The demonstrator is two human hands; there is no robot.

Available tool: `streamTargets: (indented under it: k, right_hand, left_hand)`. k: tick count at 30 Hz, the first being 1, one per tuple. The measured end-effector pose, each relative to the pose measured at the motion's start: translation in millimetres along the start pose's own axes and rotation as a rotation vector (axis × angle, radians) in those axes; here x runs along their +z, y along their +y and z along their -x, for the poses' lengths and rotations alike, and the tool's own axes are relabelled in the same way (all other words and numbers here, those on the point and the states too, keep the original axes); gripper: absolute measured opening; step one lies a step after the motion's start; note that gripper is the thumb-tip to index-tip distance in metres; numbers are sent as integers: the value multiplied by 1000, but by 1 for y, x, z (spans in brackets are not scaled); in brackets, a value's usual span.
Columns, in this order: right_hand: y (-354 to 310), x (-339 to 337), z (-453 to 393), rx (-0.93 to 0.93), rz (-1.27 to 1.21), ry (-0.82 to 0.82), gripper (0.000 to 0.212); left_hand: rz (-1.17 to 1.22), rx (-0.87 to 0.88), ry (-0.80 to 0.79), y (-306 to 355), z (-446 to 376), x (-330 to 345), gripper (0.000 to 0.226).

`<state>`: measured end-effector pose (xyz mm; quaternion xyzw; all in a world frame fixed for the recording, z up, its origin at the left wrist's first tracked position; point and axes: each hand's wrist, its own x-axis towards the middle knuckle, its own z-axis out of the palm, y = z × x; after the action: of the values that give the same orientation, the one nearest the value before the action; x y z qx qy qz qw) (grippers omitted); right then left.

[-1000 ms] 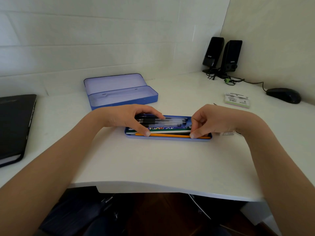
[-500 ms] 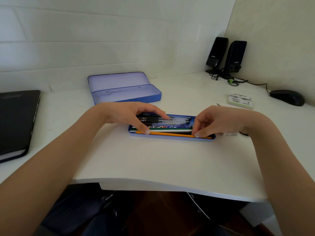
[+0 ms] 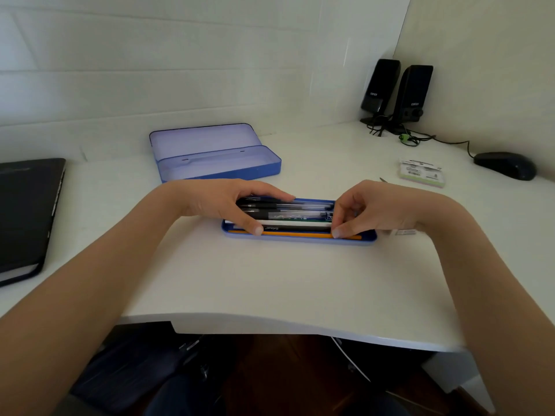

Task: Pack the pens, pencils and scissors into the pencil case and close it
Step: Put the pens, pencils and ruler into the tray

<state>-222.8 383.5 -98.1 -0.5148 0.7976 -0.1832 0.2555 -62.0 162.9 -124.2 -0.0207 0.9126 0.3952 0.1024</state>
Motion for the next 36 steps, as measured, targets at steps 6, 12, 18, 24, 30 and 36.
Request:
streamTargets:
  k: [6,12,18,24,30,36]
  right_hand:
    - [-1,-3,2,-59,-16,88,47]
    - [-4,19,-10,-96,125,57,82]
    - [3,20,-16,-79,106,138,64]
    - [9,20,-25,-17,220,212,59]
    - [20,29,-46,17,329,354,59]
    - [21,24,-73,26,421,344,59]
  left_hand:
    - [-1,-23,-15,1,1,-2,70]
    - [379,79,609,5,-3,1,14]
    - [-451,-206,830,-29,-7,-7,26]
    - [-488,-260,862,-36,-8,-8,19]
    - [-475,-130,1049,-22,-3,-6,18]
    - [-501,81,989,-14,-8,3,21]
